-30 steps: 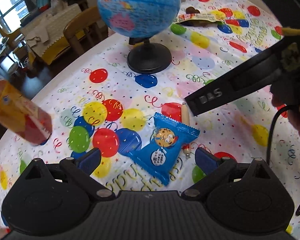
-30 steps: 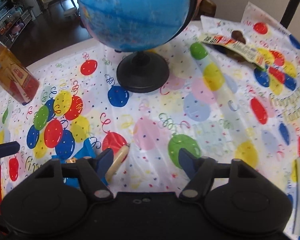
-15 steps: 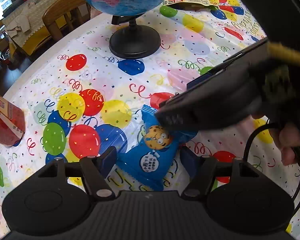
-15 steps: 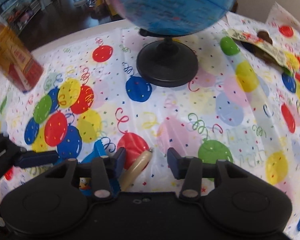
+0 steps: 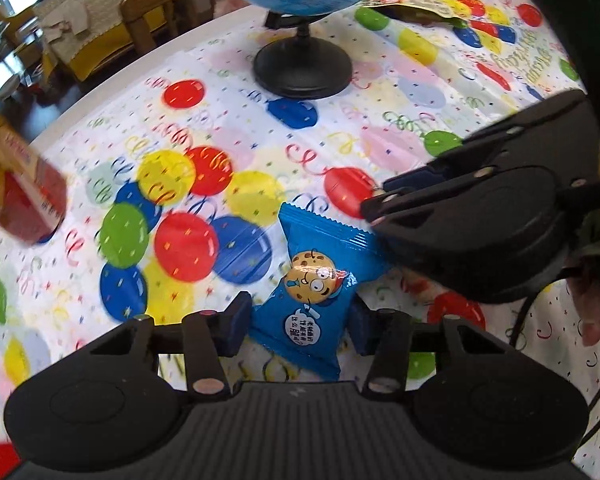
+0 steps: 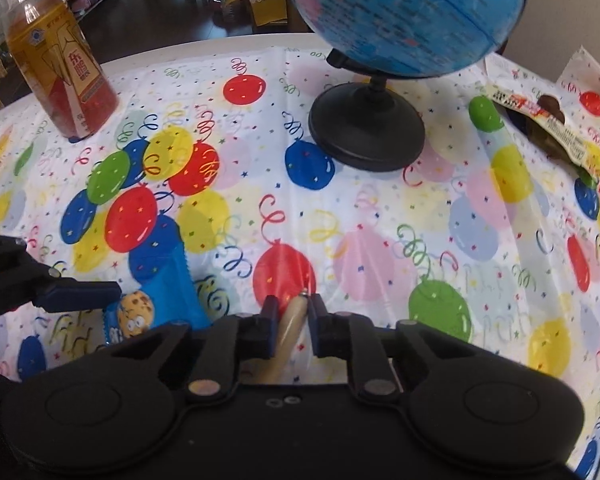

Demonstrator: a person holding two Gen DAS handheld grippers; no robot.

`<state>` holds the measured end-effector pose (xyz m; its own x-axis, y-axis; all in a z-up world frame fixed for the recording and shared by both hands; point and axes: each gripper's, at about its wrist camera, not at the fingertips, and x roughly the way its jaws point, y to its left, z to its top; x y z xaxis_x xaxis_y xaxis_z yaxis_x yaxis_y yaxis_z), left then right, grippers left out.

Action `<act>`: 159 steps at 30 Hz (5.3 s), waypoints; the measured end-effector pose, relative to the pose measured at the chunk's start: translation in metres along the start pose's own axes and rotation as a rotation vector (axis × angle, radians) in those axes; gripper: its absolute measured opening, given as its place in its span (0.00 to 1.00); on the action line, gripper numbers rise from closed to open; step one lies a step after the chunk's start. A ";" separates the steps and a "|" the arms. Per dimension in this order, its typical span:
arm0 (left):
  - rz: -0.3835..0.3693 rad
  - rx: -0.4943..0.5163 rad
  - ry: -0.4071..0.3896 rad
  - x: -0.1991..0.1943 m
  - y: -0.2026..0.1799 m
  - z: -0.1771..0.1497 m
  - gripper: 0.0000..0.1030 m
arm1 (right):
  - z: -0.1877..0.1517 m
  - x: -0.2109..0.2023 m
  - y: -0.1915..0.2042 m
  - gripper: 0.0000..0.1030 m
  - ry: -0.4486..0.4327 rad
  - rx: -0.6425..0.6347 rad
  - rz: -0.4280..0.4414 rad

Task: Organize snacks

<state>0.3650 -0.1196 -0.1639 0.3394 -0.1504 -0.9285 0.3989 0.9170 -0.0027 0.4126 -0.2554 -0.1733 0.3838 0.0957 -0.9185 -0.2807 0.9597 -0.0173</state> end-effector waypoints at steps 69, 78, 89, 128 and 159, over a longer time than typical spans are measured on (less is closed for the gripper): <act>0.277 -0.533 -0.179 -0.278 0.213 -0.270 0.46 | -0.059 -0.206 0.303 0.08 -0.193 -0.343 0.353; 0.263 -0.525 -0.079 -0.232 0.255 -0.291 0.46 | -0.055 -0.155 0.343 0.08 -0.101 -0.319 0.298; 0.205 -0.453 0.011 -0.179 0.257 -0.297 0.46 | -0.062 -0.113 0.364 0.08 -0.011 -0.317 0.248; 0.183 -0.488 -0.092 -0.211 0.233 -0.319 0.81 | -0.095 -0.172 0.353 0.83 -0.111 -0.261 0.219; 0.309 -0.579 -0.326 -0.311 0.189 -0.362 0.99 | -0.172 -0.259 0.324 1.00 -0.471 -0.117 0.213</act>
<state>0.0262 0.2342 -0.0100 0.6360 0.1271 -0.7612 -0.2395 0.9702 -0.0380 0.0710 -0.0146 -0.0084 0.6538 0.4195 -0.6297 -0.4814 0.8727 0.0815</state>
